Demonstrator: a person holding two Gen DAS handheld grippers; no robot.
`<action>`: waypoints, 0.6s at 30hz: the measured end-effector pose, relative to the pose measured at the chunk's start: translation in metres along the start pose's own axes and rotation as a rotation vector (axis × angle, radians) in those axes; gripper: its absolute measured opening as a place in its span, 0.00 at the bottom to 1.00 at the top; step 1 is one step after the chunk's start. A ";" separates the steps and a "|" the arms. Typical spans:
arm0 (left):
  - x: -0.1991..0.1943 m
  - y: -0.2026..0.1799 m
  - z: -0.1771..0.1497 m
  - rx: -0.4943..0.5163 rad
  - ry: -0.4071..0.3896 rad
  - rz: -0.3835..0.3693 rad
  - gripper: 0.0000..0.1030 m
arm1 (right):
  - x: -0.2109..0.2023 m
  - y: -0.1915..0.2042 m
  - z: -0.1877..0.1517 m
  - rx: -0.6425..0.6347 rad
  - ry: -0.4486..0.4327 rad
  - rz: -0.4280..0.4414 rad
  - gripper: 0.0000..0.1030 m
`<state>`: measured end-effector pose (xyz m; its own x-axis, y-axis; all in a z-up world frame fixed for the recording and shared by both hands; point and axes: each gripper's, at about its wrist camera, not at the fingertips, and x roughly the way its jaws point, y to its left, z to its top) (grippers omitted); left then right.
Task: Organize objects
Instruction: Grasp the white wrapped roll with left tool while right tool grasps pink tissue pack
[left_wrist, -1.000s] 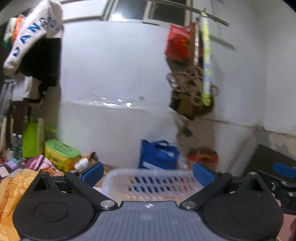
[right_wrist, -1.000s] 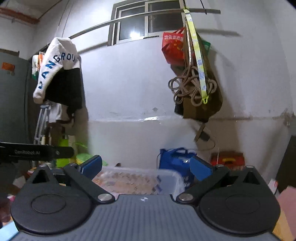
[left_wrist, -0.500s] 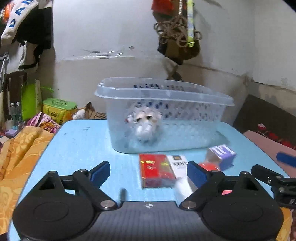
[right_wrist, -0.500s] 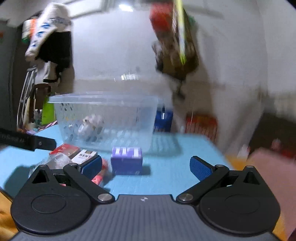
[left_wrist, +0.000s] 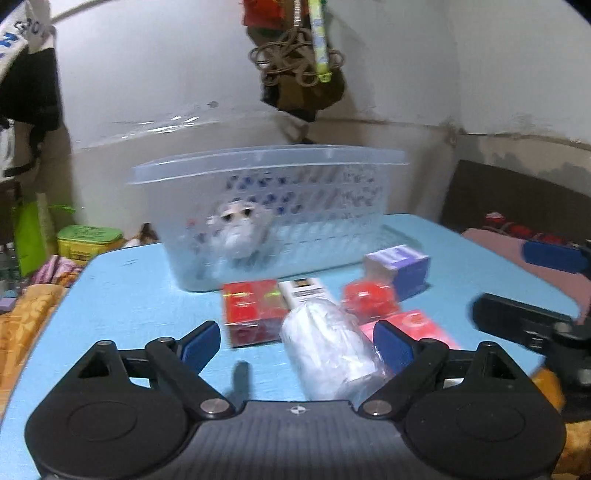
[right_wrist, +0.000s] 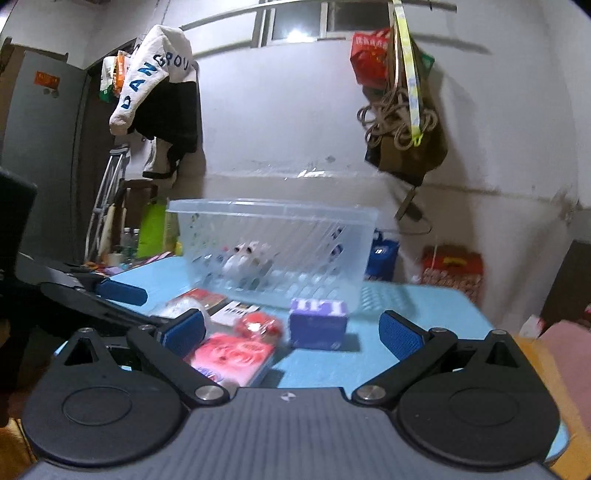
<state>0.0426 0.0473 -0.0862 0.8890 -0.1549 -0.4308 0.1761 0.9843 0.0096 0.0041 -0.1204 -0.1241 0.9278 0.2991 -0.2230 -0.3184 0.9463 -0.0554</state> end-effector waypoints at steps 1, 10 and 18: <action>0.000 0.004 -0.002 -0.007 0.002 0.015 0.89 | 0.001 0.001 -0.001 0.007 0.010 0.008 1.00; 0.002 0.011 -0.010 -0.005 0.005 0.053 0.84 | 0.006 0.031 -0.031 0.004 0.030 -0.050 1.00; 0.004 0.007 -0.011 0.019 0.012 0.026 0.48 | 0.006 0.040 -0.033 -0.005 0.036 -0.001 1.00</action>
<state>0.0426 0.0544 -0.0982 0.8884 -0.1281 -0.4409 0.1611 0.9862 0.0381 -0.0096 -0.0845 -0.1593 0.9203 0.2937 -0.2583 -0.3189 0.9458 -0.0609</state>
